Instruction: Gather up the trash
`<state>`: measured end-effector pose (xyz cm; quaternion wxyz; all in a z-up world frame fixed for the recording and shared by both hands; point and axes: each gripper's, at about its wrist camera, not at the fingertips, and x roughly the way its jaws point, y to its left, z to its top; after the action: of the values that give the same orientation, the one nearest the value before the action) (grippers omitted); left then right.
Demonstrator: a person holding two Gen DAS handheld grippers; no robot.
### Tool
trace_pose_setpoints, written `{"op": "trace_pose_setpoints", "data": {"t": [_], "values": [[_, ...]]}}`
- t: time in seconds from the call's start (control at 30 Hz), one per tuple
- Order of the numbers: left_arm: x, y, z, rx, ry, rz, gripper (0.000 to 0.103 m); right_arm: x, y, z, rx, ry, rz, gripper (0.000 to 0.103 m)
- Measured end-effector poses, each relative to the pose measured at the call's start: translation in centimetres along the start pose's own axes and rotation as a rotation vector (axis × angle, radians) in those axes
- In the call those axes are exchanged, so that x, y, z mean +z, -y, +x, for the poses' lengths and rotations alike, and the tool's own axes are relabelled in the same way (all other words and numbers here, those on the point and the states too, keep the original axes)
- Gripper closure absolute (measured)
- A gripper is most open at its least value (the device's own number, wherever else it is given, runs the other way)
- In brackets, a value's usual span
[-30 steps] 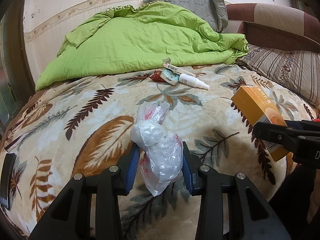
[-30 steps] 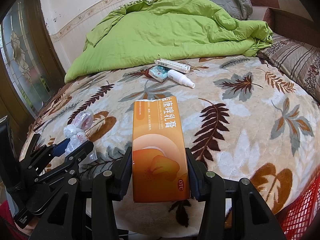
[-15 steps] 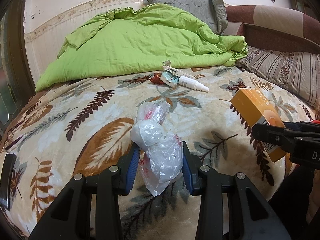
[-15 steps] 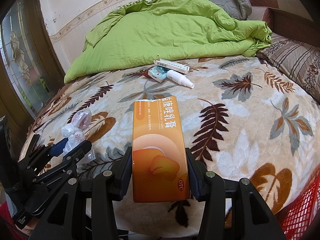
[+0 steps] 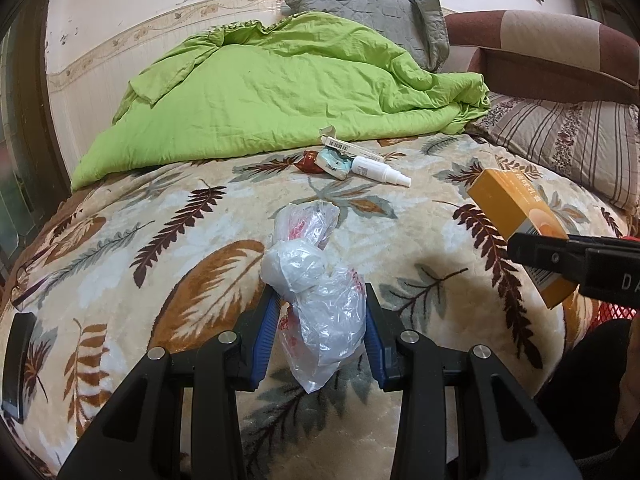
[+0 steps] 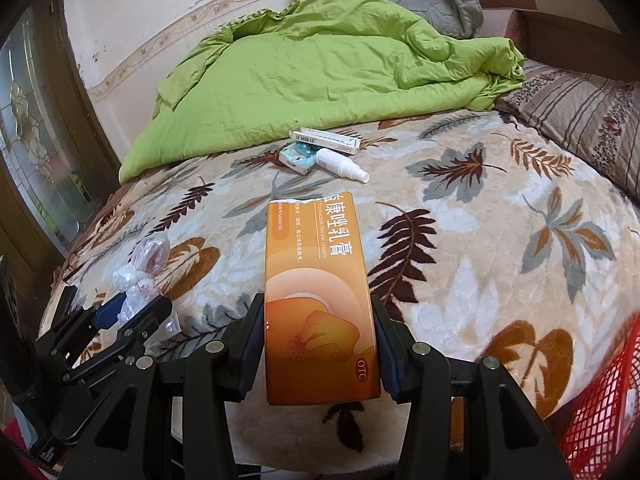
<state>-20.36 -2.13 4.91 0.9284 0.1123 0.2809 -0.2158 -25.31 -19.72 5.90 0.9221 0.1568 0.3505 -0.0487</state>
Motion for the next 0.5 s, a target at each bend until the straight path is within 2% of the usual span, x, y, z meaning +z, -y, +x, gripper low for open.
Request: {"op": "trace_pose_setpoints", "data": {"t": [0.5], "values": [[0.5, 0.8, -1.1, -0.035, -0.007, 0.022, 0.065, -0.4, 2.3, -2.7, 0.017, 0.022, 0.086, 0.05]]}}
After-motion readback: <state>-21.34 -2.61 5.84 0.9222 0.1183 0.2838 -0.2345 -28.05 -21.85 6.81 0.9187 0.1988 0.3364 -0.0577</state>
